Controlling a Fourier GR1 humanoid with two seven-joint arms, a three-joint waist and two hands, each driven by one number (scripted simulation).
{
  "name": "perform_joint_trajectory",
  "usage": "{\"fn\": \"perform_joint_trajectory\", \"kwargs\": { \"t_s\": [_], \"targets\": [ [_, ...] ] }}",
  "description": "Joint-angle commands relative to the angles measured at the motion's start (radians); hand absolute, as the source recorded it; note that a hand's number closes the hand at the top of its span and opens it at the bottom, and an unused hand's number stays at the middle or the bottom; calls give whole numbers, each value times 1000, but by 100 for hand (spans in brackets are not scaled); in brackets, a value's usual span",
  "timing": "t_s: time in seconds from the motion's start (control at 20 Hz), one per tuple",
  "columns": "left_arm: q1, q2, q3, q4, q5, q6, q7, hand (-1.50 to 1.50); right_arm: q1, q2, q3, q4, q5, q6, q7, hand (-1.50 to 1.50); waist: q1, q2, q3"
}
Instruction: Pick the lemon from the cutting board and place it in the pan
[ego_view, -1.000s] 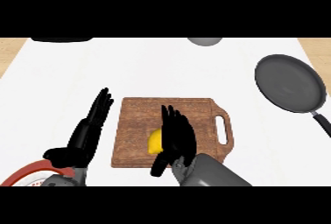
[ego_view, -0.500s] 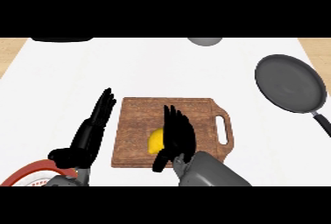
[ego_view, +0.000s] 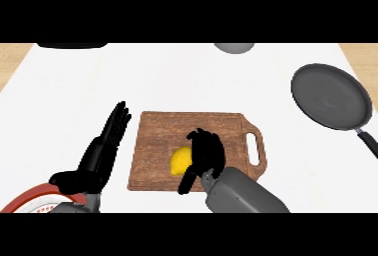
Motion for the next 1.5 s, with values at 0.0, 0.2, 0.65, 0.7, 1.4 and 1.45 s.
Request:
{"fn": "perform_joint_trajectory", "kwargs": {
  "t_s": [0.0,0.2,0.65,0.7,1.4,1.45],
  "targets": [
    [-19,4,49,67,24,-48,-38,0,-26,12,-18,67,-3,109,-34,150,-7,10,2],
    [-8,-11,53,96,-10,-45,-75,0,27,12,17,77,50,67,-48,150,-9,9,2],
    [-23,-50,41,28,-48,-21,21,0,45,-44,70,-13,212,-59,-5,150,-14,7,3],
    [-73,-51,62,76,-43,-25,12,0,1,4,81,-41,267,-77,95,150,-18,6,2],
    [29,-46,48,-35,-47,-38,21,0,104,-442,-138,-469,374,-167,-207,150,-21,4,3],
    [36,-41,56,5,-59,-35,-3,0,108,-467,-158,-571,356,-149,-190,150,-30,2,3]
  ]
}}
